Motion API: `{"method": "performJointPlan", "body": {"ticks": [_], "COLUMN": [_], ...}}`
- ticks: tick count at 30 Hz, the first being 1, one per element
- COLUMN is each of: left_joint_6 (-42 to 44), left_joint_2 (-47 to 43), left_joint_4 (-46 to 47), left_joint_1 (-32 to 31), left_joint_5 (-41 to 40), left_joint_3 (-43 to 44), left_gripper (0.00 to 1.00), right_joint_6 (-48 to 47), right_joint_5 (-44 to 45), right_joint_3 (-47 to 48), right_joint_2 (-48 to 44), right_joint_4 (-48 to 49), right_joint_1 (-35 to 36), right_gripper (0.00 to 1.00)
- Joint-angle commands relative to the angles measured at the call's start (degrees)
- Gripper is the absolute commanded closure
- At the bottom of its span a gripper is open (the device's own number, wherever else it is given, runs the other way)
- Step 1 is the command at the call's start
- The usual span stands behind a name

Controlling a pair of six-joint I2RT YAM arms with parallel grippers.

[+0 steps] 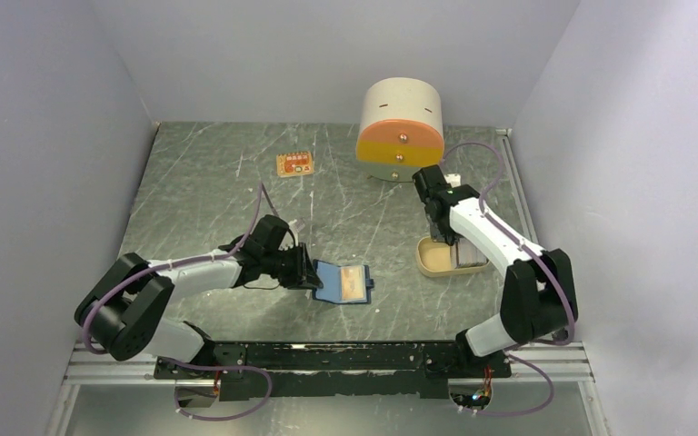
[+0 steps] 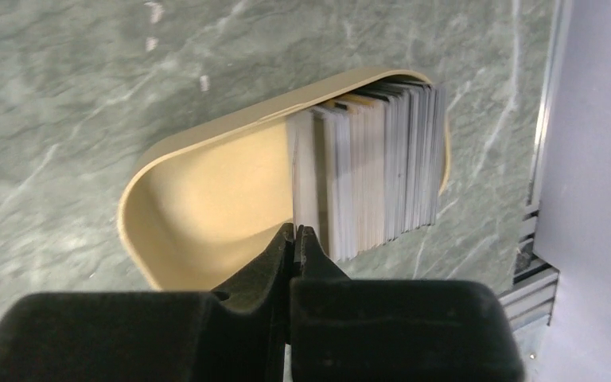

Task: Put the credit cards into the card holder
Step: Pick up the credit card from the storage box, then insert the credit card into the card holder.

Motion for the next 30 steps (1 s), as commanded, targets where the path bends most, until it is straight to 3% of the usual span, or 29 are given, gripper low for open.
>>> {"method": "performJointPlan", "body": {"ticks": [1, 5, 10, 14, 19, 23, 30], "left_joint_6": [-1.16, -1.83, -4.21, -6.64, -8.89, -9.30, -9.42], "left_joint_2": [0.15, 1.30, 2.95, 3.34, 4.46, 4.11, 2.26], "left_joint_4": [1.53, 1.68, 3.76, 5.75, 9.07, 9.57, 9.36], "left_joint_1": [0.32, 0.33, 0.33, 0.66, 0.80, 0.83, 0.77], "left_joint_5": [0.67, 0.41, 0.57, -0.19, 1.07, 0.85, 0.27], "left_joint_3": [-0.89, -0.78, -1.69, -2.75, -4.06, -4.84, -5.58], "left_gripper": [0.77, 0.91, 0.91, 0.91, 0.90, 0.77, 0.74], "right_joint_6": [0.23, -0.20, 1.09, 4.80, 12.77, 20.90, 26.57], "right_joint_5": [-6.27, -14.71, -24.69, -37.56, -46.76, -49.61, -46.50], "right_joint_3": [2.06, 0.82, -1.86, -9.77, -20.19, -28.77, -35.17], "right_joint_2": [-4.54, -9.12, -15.01, -21.47, -27.15, -28.84, -23.59], "right_joint_4": [-1.40, 1.52, 7.18, 18.61, 34.05, 46.71, 59.35], "right_joint_1": [1.31, 1.39, 1.41, 1.84, 4.30, 7.66, 17.77], "right_gripper": [1.00, 1.00, 1.00, 1.00, 1.00, 1.00, 0.98]}}
